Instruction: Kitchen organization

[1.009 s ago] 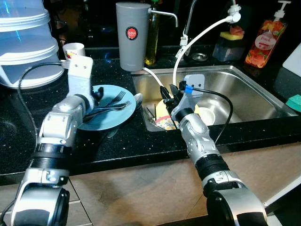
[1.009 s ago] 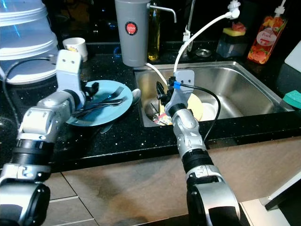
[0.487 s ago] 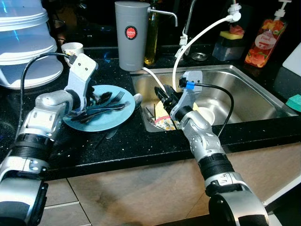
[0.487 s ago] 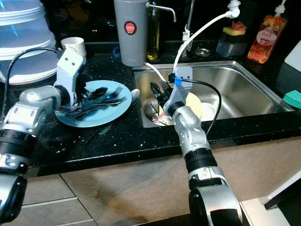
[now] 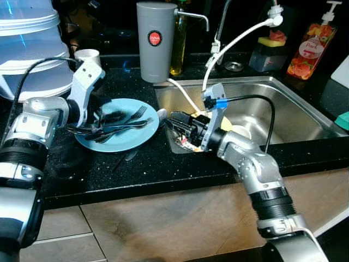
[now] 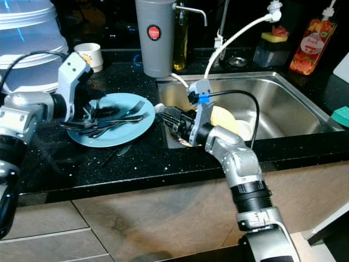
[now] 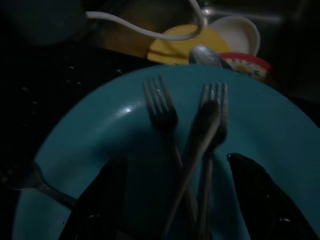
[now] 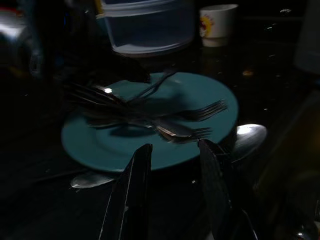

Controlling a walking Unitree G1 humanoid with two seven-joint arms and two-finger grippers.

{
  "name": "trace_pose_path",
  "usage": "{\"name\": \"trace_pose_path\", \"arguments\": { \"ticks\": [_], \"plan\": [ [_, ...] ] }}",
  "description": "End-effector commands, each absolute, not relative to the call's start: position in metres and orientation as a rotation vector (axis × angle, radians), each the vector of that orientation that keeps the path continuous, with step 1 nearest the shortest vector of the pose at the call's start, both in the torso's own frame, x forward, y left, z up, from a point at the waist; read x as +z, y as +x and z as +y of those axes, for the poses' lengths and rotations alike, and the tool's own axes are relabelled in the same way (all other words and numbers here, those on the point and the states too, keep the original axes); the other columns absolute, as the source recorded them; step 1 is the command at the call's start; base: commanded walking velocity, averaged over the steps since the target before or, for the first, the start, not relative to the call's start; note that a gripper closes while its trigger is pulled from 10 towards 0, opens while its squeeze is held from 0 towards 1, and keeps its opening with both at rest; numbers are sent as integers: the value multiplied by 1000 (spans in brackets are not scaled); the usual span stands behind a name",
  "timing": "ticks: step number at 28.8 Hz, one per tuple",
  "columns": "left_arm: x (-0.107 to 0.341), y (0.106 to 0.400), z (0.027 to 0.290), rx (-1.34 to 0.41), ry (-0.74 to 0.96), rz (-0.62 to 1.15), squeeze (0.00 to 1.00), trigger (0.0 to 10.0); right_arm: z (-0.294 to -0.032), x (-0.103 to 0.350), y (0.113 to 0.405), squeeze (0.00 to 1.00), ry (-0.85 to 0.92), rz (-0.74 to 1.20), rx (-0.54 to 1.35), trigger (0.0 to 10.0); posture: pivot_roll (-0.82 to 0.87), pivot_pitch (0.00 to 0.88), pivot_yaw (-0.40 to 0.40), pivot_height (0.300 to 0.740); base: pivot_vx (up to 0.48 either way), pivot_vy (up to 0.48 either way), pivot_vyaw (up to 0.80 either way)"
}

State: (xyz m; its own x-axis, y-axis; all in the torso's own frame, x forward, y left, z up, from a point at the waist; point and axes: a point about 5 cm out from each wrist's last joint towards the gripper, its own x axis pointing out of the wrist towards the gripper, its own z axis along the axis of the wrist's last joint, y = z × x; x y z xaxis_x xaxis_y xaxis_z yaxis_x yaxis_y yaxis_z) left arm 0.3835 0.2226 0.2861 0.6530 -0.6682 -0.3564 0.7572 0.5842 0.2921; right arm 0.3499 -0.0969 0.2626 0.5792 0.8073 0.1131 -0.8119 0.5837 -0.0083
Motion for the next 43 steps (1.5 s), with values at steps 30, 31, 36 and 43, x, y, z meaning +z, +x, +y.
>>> {"name": "trace_pose_path", "arguments": {
  "ticks": [30,31,36,43],
  "plan": [
    [291,391,229,-798,533,233,0,0,-92,264,335,0,53,-35,1005,10000,97,89,-24,740,0,0,0],
    [293,391,228,-812,528,231,0,0,-92,265,335,0,52,-34,1007,10000,97,89,-24,740,0,0,0],
    [301,388,226,-871,514,227,0,0,-93,265,334,0,52,-32,1012,10000,95,90,-23,740,0,0,0],
    [319,385,222,-915,491,165,0,0,-93,266,334,0,57,-33,1015,10000,97,91,-24,740,0,0,0]
  ]
}}
